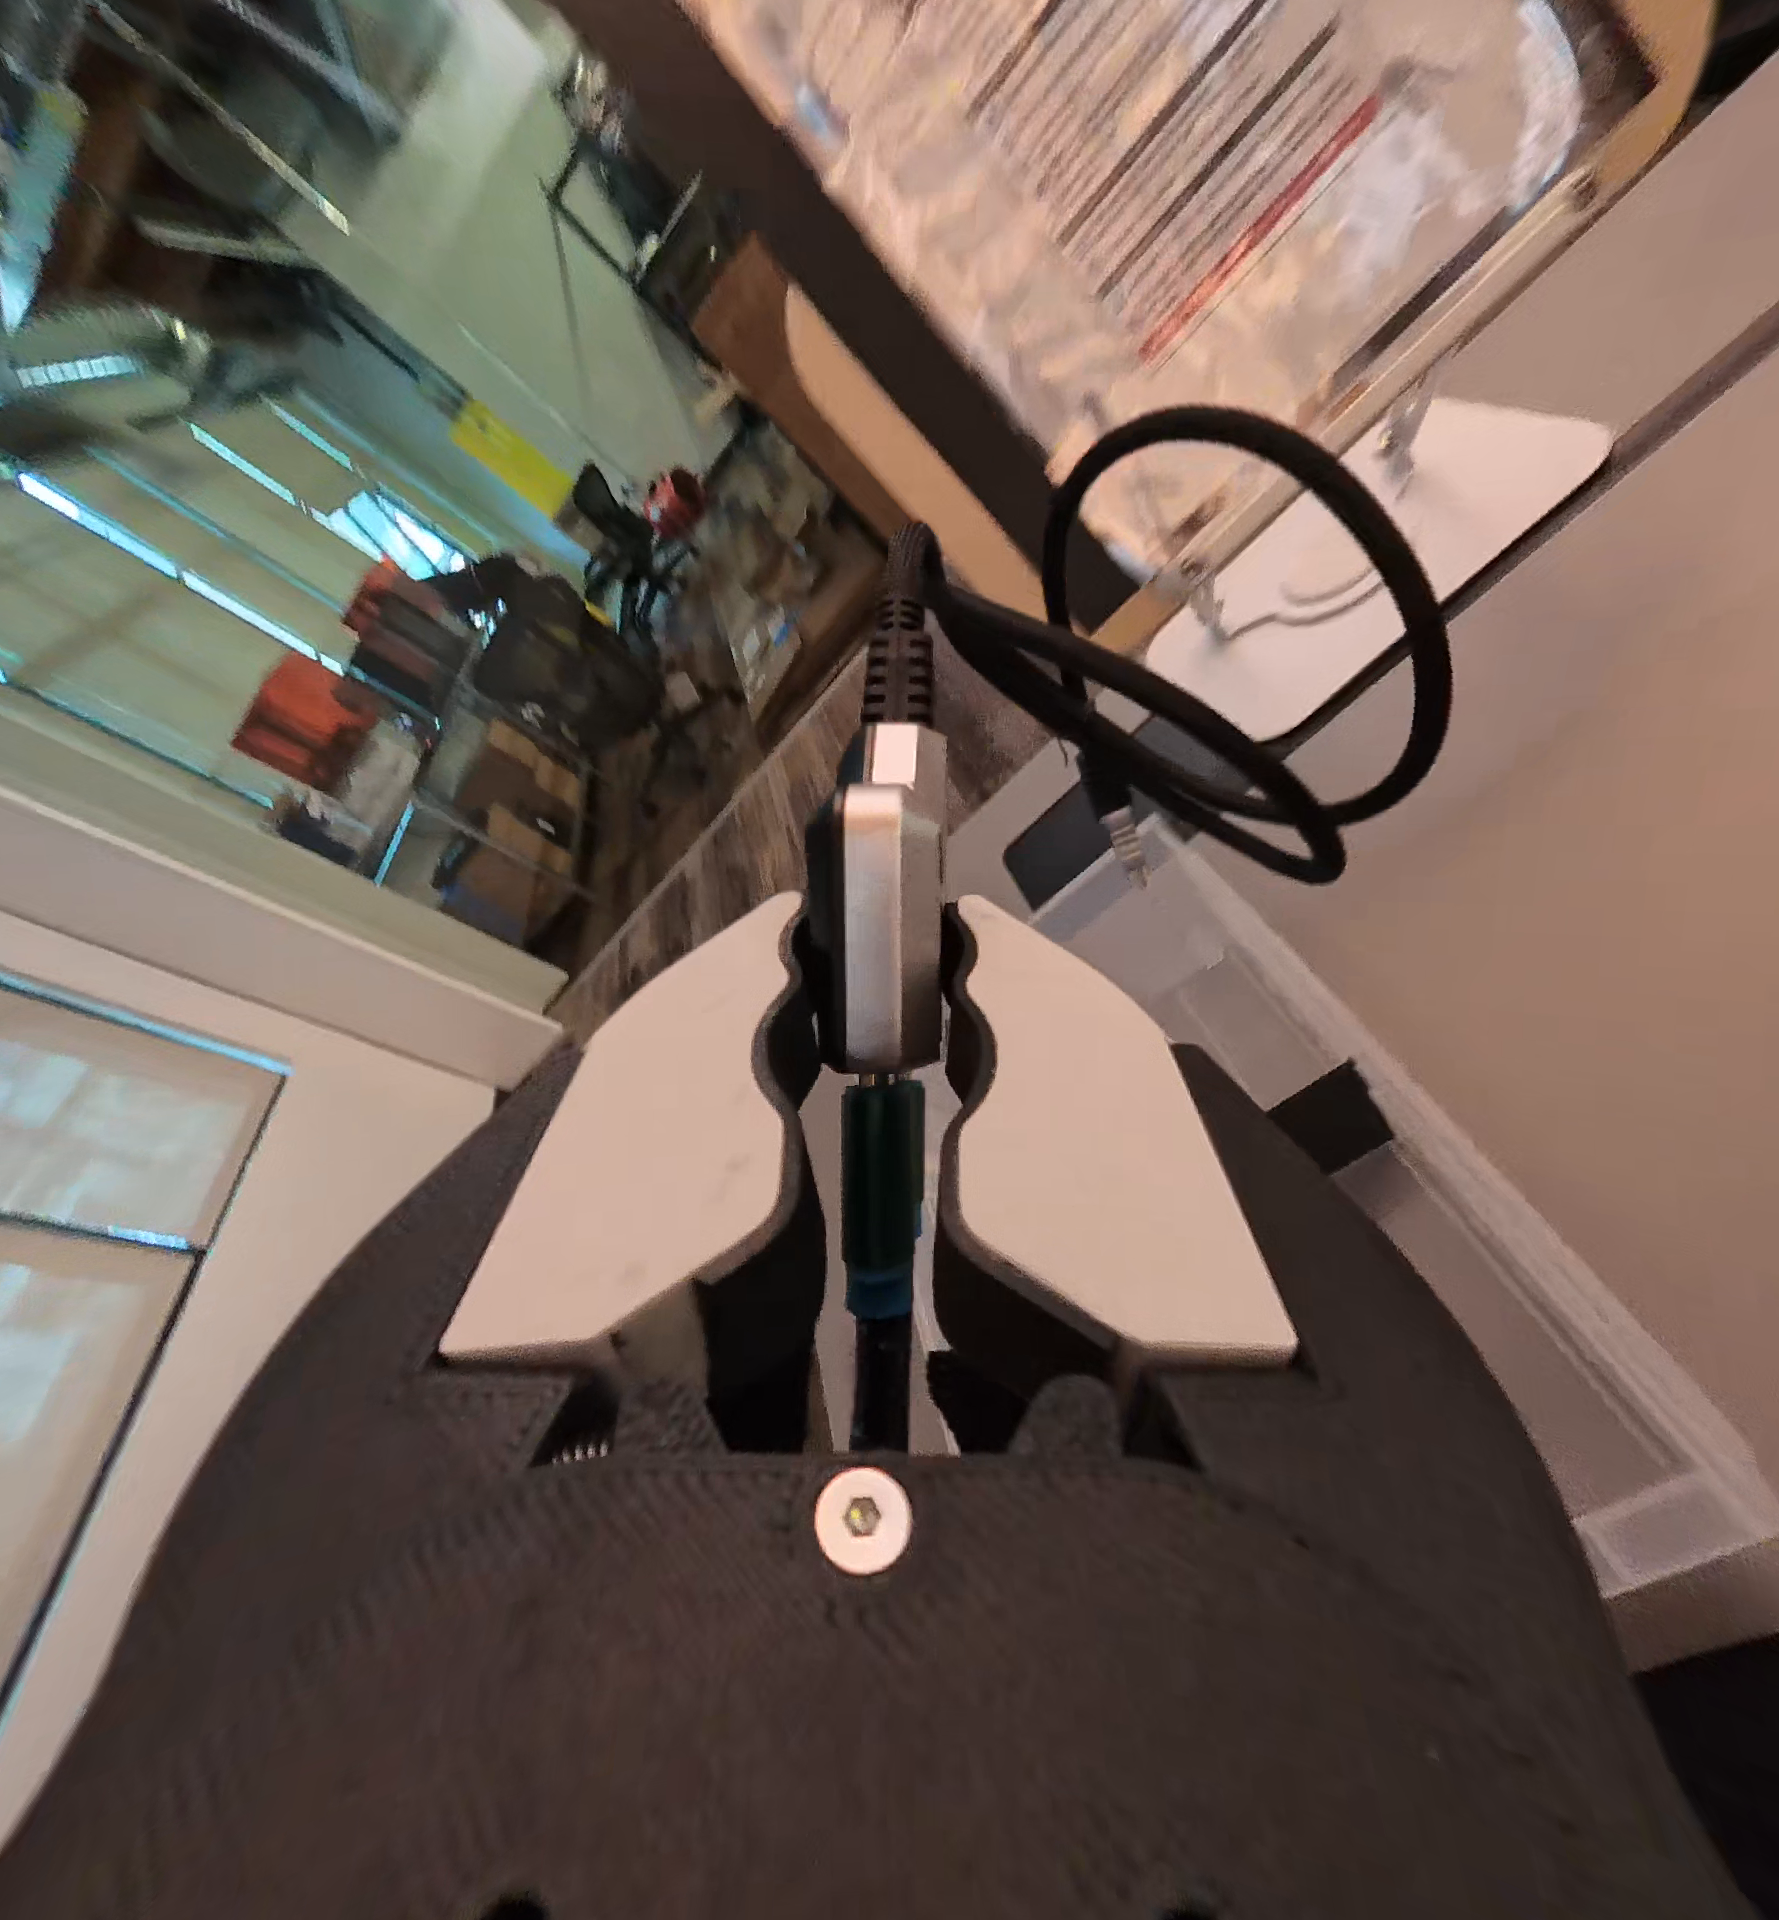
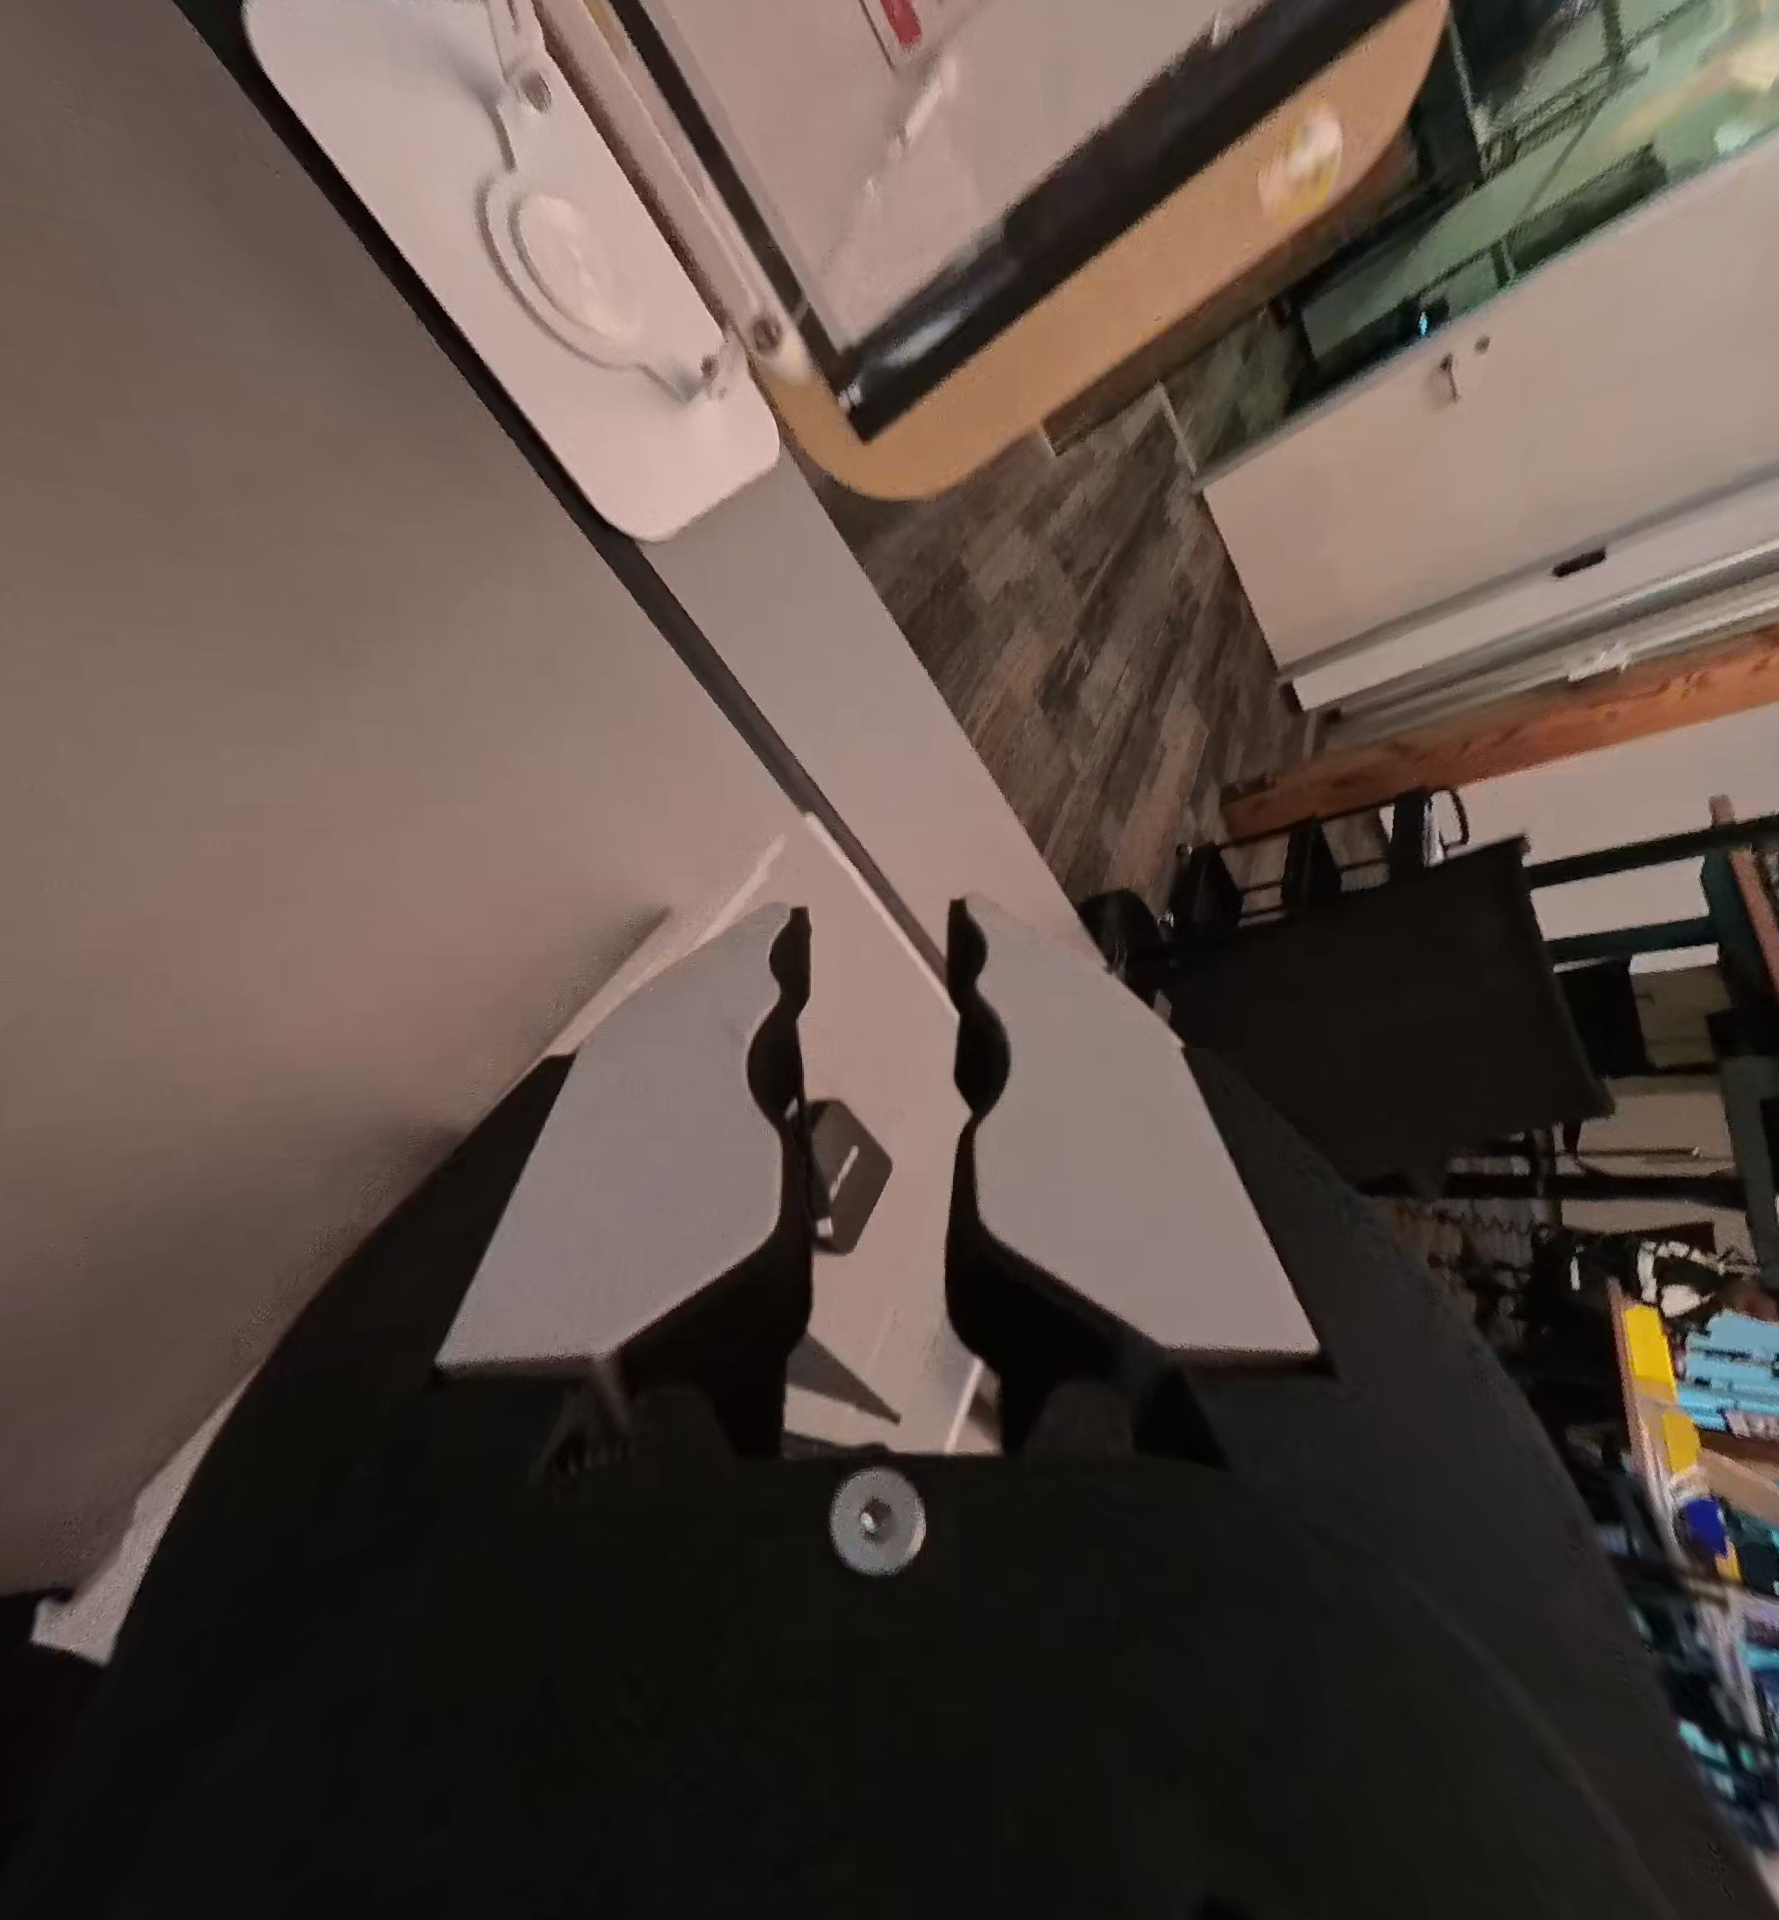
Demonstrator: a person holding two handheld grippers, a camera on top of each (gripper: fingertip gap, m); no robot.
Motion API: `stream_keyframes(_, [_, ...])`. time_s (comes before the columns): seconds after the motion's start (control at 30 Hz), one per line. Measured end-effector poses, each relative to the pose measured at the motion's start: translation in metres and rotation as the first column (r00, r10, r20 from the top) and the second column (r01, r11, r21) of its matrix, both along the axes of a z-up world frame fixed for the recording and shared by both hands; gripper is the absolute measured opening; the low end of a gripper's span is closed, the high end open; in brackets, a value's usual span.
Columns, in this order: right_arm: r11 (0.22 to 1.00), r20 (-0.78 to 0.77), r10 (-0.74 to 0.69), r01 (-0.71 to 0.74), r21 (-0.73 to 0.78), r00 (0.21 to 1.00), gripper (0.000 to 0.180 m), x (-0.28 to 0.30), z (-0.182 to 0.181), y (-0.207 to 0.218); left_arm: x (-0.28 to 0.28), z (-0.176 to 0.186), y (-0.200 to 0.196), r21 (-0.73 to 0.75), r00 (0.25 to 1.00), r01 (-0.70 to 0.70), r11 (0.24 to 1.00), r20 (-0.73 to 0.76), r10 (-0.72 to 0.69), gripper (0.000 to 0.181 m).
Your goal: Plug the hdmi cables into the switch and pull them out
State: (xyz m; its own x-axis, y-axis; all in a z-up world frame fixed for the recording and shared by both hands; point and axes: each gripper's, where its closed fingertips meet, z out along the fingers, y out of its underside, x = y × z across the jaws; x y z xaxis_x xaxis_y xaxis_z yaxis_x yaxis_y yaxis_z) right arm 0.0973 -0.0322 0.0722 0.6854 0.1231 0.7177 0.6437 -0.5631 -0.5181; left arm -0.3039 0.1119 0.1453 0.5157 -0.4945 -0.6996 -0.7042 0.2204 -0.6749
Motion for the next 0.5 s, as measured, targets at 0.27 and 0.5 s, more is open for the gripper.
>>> stream_keyframes(0.27, [0.610,0.066,0.745,-0.717,0.336,0.664,0.033,-0.194,0.042,-0.002,0.086,-0.020,-0.052,0.088,0.959,0.152,0.985,-0.255,-0.125,0.020])
stream_keyframes(0.5, [0.463,0.181,0.810,-0.798,0.386,0.558,0.048,-0.241,0.028,0.007,0.143,-0.056,-0.115,0.111,0.845,0.310,0.944,-0.488,-0.220,0.020])
